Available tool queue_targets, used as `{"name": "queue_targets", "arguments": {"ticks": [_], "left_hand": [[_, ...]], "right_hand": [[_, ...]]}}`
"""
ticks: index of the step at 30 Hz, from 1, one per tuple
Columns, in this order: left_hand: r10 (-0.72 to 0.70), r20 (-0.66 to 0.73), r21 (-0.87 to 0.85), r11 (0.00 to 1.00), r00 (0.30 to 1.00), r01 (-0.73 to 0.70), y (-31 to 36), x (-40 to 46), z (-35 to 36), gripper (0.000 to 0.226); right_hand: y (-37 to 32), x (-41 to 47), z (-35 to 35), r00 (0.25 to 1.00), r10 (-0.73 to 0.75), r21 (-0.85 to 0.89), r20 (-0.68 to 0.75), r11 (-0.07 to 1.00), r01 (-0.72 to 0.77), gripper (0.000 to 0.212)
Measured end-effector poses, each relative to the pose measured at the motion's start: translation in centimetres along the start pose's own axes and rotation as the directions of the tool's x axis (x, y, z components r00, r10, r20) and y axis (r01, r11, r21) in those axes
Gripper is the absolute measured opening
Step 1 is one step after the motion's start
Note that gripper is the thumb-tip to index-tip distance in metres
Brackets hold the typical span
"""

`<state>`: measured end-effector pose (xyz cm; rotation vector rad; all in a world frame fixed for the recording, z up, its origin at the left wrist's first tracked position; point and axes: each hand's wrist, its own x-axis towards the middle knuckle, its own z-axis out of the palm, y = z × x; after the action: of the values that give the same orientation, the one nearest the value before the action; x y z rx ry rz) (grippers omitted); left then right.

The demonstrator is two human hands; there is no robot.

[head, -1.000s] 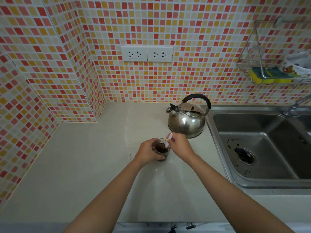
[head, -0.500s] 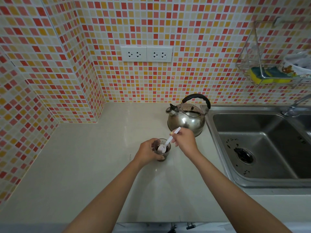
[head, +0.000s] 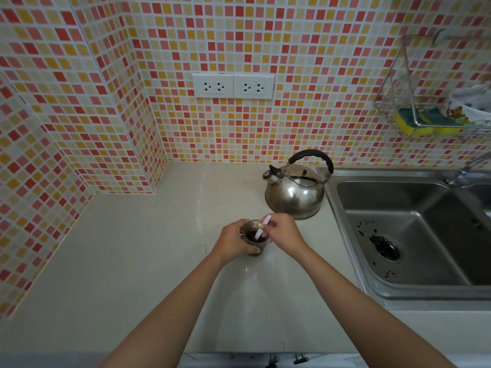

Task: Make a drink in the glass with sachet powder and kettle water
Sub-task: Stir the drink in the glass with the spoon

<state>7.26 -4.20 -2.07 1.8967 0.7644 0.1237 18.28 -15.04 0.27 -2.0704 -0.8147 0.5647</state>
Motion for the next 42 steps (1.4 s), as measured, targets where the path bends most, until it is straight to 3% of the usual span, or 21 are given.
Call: {"name": "queue_targets", "arguments": {"ticks": [5, 9, 14, 17, 23, 27, 31, 36, 42], "left_hand": [[-0.007, 0.001, 0.005, 1.000, 1.000, 0.007, 0.1, 0.0, 0.0, 0.069], [0.010, -0.004, 0.002, 1.000, 1.000, -0.010, -0.1, 0.0, -0.1, 0.066], [0.005, 0.003, -0.008, 1.000, 1.000, -0.005, 0.0, 0.0, -0.1, 0.067], [0.014, 0.006, -0.003, 1.000, 1.000, -0.014, -0.1, 0.0, -0.1, 0.065], [0.004, 0.013, 0.000, 1.000, 1.000, -0.004, 0.0, 0.1, -0.1, 0.068], [0.010, 0.011, 0.008, 1.000, 1.000, -0.010, 0.0, 0.1, -0.1, 0.067], [0.011, 0.012, 0.001, 1.000, 1.000, -0.011, -0.1, 0.1, -0.1, 0.066], [0.022, 0.011, 0.022, 1.000, 1.000, -0.023, -0.2, 0.2, -0.1, 0.067], [0.014, 0.014, -0.008, 1.000, 1.000, -0.014, -0.3, 0.3, -0.1, 0.069]], "right_hand": [[0.3, 0.5, -0.5, 0.999, -0.006, -0.111, -0.043, 0.994, 0.002, 0.014], [-0.2, 0.3, 0.0, 0.997, -0.062, -0.102, 0.043, 0.993, 0.066, 0.013], [-0.2, 0.6, -0.6, 0.998, -0.058, -0.206, -0.011, 0.977, 0.055, 0.016], [-0.4, 0.3, -0.3, 0.993, -0.090, -0.155, 0.078, 0.983, 0.101, 0.013], [-0.1, 0.3, -0.9, 0.995, -0.089, -0.218, 0.043, 0.971, 0.097, 0.014], [-0.5, 0.0, -0.3, 0.988, -0.125, -0.132, 0.095, 0.982, 0.137, 0.013], [-0.3, 0.3, -1.0, 0.993, -0.107, -0.206, 0.055, 0.971, 0.117, 0.015], [-0.5, 0.2, -0.6, 0.987, -0.119, -0.132, 0.109, 0.982, 0.133, 0.015], [-0.4, 0.2, -1.1, 0.995, -0.084, -0.247, 0.049, 0.965, 0.093, 0.017]]}}
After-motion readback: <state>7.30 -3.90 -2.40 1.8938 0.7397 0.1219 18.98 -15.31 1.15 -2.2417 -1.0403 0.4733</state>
